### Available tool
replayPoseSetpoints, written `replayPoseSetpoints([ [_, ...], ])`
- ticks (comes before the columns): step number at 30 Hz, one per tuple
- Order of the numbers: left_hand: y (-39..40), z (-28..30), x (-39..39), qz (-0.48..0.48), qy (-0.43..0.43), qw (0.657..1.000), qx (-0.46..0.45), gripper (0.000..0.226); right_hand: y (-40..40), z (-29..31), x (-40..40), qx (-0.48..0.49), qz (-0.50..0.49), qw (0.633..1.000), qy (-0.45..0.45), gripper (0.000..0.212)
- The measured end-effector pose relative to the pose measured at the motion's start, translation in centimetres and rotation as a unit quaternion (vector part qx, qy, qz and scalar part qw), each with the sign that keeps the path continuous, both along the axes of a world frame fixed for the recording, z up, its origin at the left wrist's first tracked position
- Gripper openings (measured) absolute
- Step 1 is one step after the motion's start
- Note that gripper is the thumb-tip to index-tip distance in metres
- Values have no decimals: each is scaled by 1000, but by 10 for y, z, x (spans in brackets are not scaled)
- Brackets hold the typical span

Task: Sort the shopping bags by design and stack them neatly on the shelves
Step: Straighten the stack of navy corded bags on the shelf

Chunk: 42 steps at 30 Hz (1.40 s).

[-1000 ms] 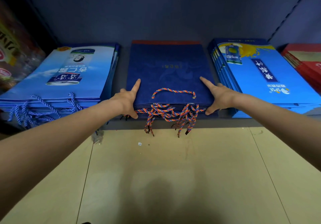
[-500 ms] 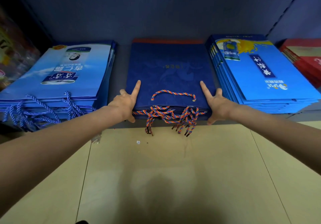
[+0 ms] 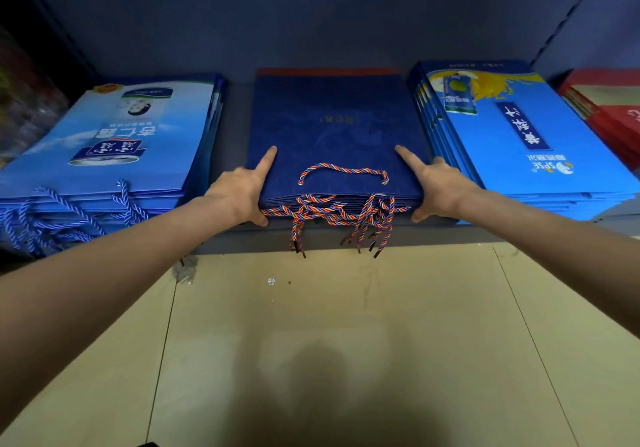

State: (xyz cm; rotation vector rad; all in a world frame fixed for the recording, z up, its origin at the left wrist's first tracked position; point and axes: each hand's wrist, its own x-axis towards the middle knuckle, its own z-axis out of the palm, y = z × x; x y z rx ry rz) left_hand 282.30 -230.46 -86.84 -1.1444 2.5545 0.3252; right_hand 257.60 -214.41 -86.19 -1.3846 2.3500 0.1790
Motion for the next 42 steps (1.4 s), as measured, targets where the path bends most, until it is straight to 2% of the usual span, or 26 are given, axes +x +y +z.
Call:
replayPoseSetpoints([
  [10,-2,4,-12,-19,-69,997,-1,129,-6,5,0,39,1,999,12,132],
  [16,1,2,-14,-11,-97,995,-25,132,-8,2,4,75,29,992,94,134],
  [20,2,28,-20,-10,-178,983,-44,134,-2,14,10,111,42,979,164,129],
  [21,0,35,-20,-24,-167,985,-39,130,-1,20,12,124,49,976,173,127],
  [23,-7,43,-21,-74,-55,996,3,112,-3,36,17,128,63,977,158,117],
  [25,-6,41,-20,-136,65,988,30,86,-9,47,22,69,83,991,80,99],
  [26,-3,38,-20,-157,91,983,28,74,-13,49,26,22,86,996,15,90],
  [28,3,32,-23,-177,94,980,5,64,-19,45,36,-64,87,992,-67,70],
  [32,3,34,-30,-202,54,978,-25,60,-26,30,48,-134,103,984,-50,42],
  [38,-7,45,-29,-201,56,978,-1,46,-26,36,36,-101,151,980,-81,49],
  [42,-14,57,-27,-184,95,978,29,32,-26,46,26,-144,152,976,-66,40],
])
